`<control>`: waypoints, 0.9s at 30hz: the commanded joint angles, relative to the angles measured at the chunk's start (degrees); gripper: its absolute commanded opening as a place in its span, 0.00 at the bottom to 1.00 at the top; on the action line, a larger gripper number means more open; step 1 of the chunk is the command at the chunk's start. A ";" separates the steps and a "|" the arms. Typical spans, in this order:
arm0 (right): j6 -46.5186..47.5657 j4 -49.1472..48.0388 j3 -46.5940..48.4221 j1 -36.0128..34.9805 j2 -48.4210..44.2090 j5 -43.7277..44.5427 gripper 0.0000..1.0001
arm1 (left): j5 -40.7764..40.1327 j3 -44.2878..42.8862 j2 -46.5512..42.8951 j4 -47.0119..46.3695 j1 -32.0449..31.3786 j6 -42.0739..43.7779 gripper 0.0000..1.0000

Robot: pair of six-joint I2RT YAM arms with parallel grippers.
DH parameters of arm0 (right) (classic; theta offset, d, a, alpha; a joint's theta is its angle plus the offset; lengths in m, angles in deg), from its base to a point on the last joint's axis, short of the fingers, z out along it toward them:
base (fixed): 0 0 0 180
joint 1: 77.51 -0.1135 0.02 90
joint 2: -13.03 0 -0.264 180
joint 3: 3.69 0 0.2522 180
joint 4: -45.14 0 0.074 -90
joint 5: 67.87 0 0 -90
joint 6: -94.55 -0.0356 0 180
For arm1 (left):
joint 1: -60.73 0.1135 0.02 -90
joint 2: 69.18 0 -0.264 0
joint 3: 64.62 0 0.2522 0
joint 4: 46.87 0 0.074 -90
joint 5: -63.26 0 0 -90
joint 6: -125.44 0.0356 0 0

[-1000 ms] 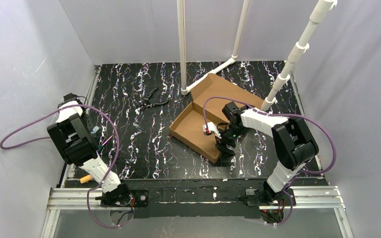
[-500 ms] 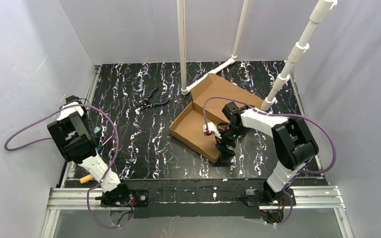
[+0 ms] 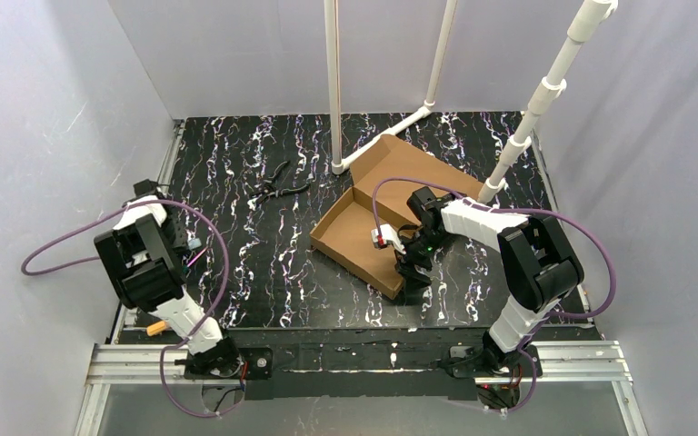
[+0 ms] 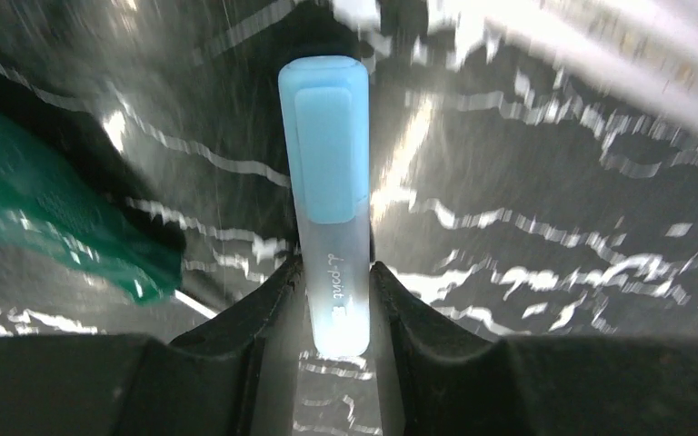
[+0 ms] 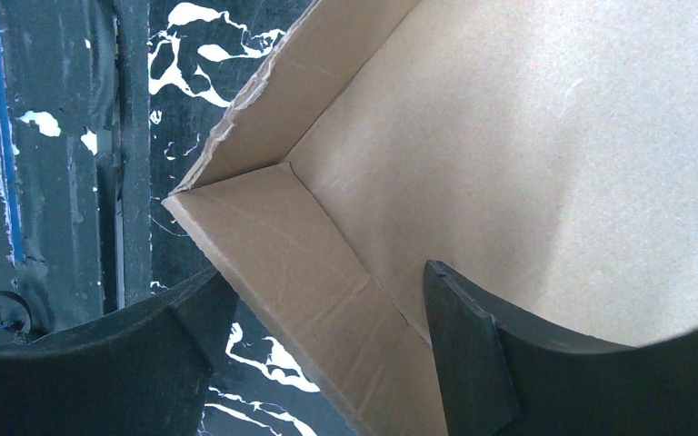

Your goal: Fold the paper box

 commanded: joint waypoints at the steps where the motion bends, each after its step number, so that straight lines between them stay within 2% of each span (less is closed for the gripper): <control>1: 0.81 1.37 0.27 0.05 -0.59 -0.95 0.81 | 3.89 4.27 -2.31 0.72 -6.87 0.29 0.21; 5: 0.82 1.23 0.14 0.05 -1.26 -0.55 0.81 | 5.78 5.18 -4.67 -1.75 -12.70 1.59 0.18; 10: 0.91 1.33 0.07 0.05 -1.80 -0.43 0.81 | 8.04 6.91 -12.78 -7.63 -17.22 11.52 0.07; 13: 1.07 1.41 -0.01 0.05 -2.02 -0.66 0.81 | 12.69 9.83 -19.30 -12.95 -18.38 19.79 0.01; 16: 1.26 1.53 0.09 0.05 -2.02 -0.81 0.81 | 21.66 11.67 -23.84 -14.26 -19.33 25.49 0.00; 21: 1.26 1.51 0.10 0.05 -2.11 -0.48 0.81 | 34.43 15.58 -27.82 -19.28 -23.95 27.06 0.00; 27: 1.25 1.45 -0.12 0.05 -2.23 -0.14 0.82 | 38.37 15.77 -31.07 -24.13 -35.24 26.62 0.00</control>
